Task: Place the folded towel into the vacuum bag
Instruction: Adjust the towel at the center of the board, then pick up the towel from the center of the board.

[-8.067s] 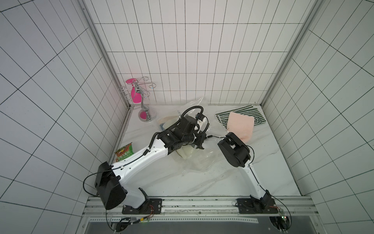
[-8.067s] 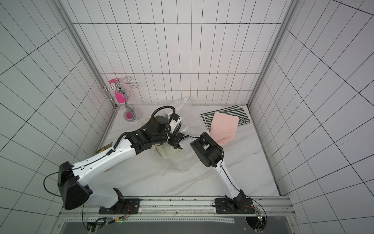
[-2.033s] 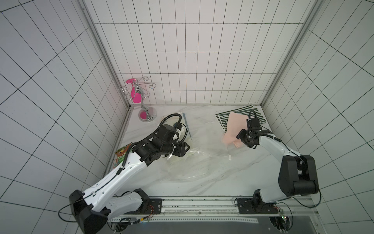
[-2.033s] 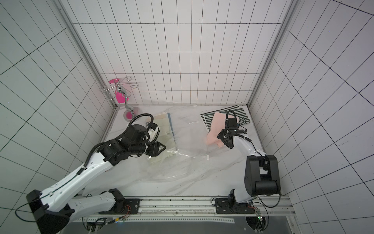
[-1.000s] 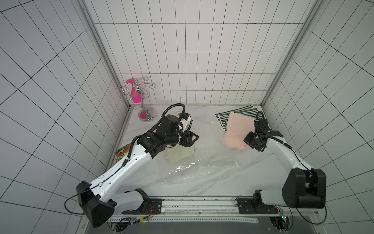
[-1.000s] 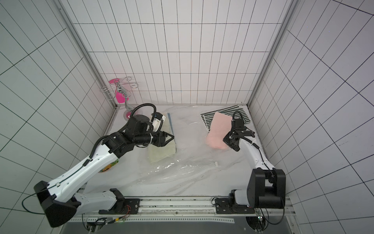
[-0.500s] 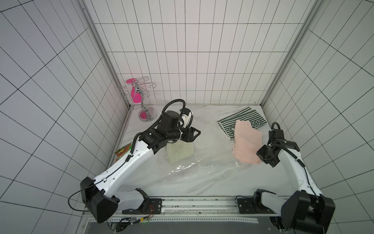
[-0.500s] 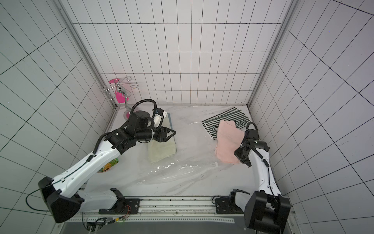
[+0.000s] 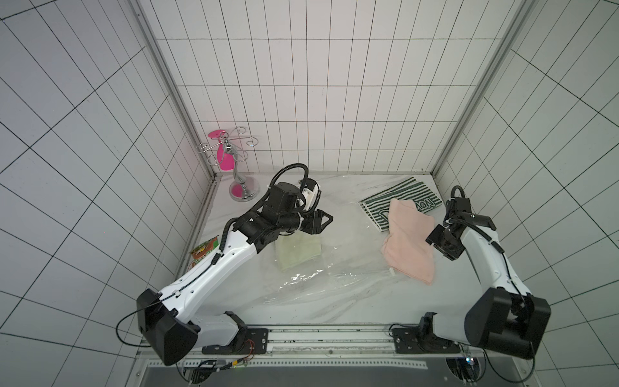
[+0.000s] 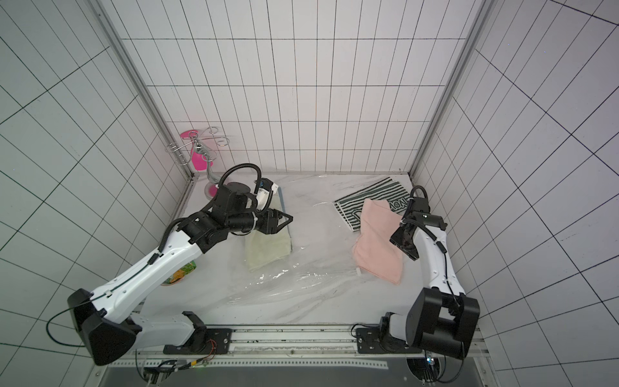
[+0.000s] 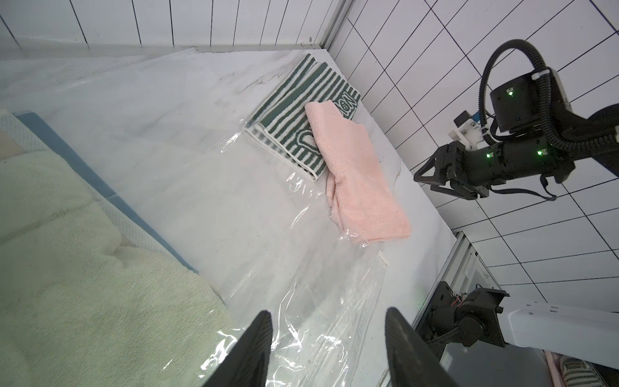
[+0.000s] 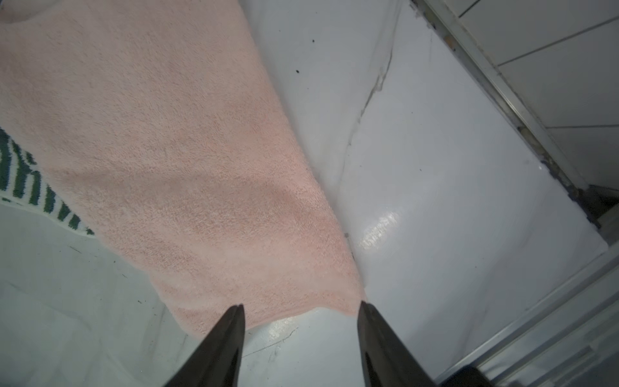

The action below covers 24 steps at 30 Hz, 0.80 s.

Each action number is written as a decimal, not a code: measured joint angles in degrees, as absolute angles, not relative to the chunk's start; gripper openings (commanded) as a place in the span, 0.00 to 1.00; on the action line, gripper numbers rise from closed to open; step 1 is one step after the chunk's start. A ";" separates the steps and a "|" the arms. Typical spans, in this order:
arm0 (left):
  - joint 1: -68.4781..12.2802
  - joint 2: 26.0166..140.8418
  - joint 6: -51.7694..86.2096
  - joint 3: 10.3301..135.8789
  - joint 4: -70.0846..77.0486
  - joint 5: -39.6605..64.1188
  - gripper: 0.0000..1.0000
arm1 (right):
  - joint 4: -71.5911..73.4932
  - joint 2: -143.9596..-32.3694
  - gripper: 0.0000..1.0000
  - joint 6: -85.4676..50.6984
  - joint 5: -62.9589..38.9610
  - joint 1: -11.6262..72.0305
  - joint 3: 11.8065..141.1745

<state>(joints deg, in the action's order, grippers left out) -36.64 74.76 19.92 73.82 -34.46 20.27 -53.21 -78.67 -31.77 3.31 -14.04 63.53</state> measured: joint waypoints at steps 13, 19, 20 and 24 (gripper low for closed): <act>-36.64 76.34 19.92 73.17 -34.02 19.16 0.55 | -45.63 -94.39 0.65 -30.81 5.10 -3.01 71.57; -36.64 78.22 19.92 73.14 -34.09 17.56 0.59 | -46.22 -103.72 0.62 -29.87 7.38 1.23 84.20; -36.62 78.41 19.92 73.14 -34.11 17.26 0.60 | -46.30 -105.56 0.62 -29.80 7.66 1.34 85.60; -36.62 78.50 19.79 73.01 -34.11 15.75 0.62 | -47.00 -107.37 0.59 -30.15 8.51 2.66 84.60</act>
<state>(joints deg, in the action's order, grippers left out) -36.62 78.50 19.79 73.01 -34.11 15.75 -47.00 -107.37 -30.15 8.51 2.66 84.60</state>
